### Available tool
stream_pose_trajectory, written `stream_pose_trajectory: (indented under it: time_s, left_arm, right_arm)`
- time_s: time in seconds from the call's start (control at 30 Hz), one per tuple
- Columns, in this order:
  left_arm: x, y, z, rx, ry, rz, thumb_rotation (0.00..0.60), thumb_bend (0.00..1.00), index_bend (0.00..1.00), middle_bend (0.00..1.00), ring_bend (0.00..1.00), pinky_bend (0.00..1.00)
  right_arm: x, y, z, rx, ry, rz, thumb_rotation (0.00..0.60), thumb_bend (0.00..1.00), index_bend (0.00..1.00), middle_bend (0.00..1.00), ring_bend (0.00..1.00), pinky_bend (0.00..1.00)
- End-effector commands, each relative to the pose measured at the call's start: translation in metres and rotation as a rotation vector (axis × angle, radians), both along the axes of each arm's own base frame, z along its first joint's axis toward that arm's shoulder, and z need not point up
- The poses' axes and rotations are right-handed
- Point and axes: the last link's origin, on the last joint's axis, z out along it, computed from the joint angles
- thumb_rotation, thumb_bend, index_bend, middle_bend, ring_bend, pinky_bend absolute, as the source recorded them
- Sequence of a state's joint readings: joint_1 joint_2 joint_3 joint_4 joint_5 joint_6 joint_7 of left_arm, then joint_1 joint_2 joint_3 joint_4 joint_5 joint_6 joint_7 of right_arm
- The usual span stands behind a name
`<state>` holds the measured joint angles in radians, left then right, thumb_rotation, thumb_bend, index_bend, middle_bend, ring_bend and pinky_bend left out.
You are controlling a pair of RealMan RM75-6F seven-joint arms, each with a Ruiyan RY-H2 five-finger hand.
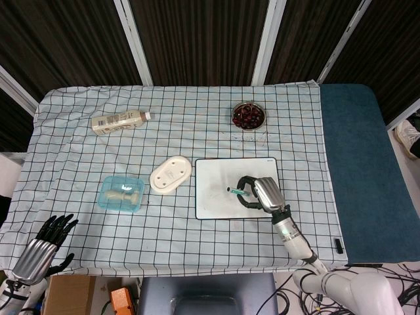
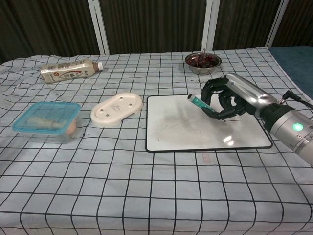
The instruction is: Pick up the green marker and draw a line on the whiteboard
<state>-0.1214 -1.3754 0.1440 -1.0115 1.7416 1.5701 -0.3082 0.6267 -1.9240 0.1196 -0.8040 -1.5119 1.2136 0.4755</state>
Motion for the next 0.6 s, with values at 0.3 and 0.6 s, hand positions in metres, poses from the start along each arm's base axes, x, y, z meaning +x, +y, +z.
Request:
stream_pose_trajectory:
  time_s: [0.3,0.6]
  left_arm:
    - [-0.0009,0.0011,-0.0006,-0.005,-0.004,0.0,0.6,0.35,0.0,0.0,0.0,0.0]
    - [-0.0015,0.0017,-0.0005,-0.006,-0.004,0.002,0.6,0.35,0.0,0.0,0.0,0.0]
  right_arm:
    - [-0.006,-0.0008,-0.0073,0.004,0.037,-0.01,0.6,0.4,1.0,0.77,0.76,0.73]
    - [-0.0098,-0.0043,-0.008,0.002,0.041,-0.025,0.6,0.4,1.0,0.77,0.76,0.73]
